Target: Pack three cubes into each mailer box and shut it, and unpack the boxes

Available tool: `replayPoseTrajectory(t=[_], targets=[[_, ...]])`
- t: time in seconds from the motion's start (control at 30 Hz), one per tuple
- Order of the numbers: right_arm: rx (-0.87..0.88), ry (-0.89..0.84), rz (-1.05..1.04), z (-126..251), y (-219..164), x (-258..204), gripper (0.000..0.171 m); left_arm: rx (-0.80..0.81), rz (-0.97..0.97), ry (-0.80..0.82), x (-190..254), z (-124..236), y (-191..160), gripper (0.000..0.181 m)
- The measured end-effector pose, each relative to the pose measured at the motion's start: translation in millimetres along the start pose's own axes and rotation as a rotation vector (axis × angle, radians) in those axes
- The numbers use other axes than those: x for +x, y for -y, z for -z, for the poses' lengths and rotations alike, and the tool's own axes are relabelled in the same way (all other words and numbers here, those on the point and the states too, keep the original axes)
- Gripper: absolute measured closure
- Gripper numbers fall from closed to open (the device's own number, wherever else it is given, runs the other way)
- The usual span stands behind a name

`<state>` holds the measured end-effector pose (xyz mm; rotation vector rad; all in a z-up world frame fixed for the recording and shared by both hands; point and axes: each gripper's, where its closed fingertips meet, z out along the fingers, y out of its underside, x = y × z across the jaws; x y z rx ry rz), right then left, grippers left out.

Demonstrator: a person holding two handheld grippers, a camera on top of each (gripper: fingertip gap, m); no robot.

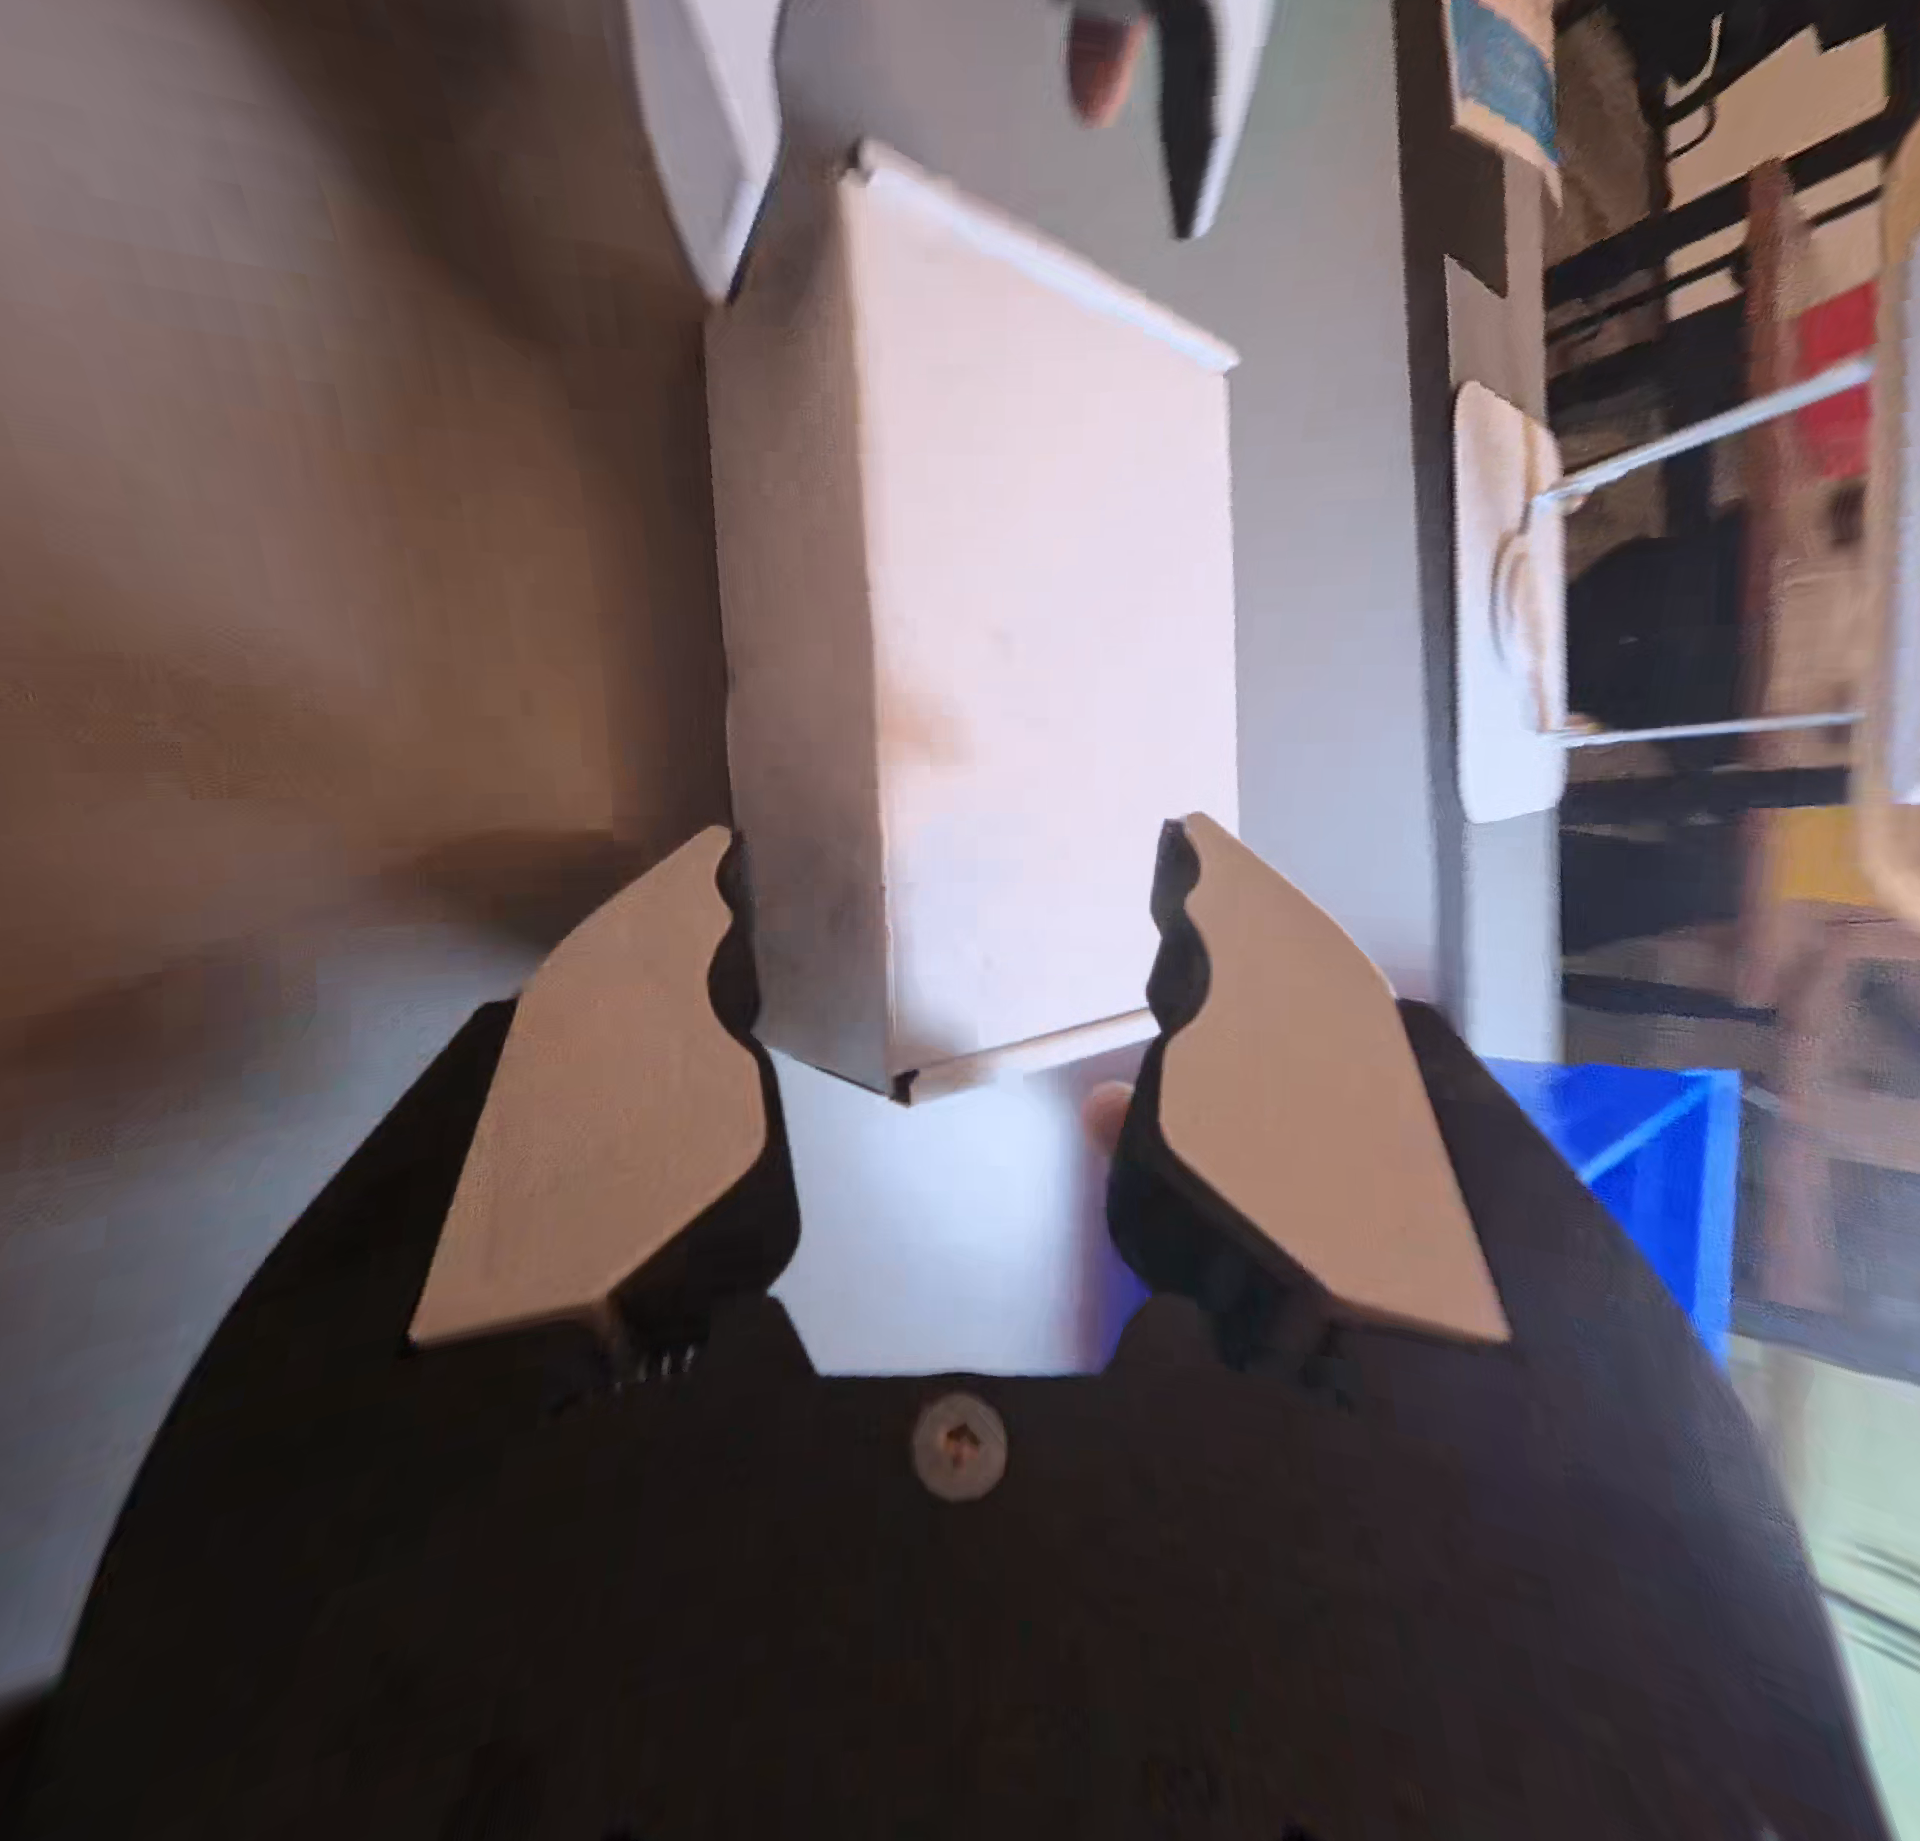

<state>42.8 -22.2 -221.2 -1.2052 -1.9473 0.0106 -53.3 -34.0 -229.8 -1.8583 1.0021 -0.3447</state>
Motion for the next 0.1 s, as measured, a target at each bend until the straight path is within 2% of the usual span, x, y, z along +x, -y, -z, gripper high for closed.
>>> replayPoseTrajectory(t=[0.03,0.1], targets=[[-0.061,-0.034,0.094,-5.8,-2.5,-0.1,0.095,-0.005,-0.006,0.002,0.5,0.2,-0.7,0.075],[-0.134,-0.012,0.201,-14.6,-4.6,-5.6,0.095,-0.011,-0.014,0.003,1.9,1.4,-2.4,0.075]])
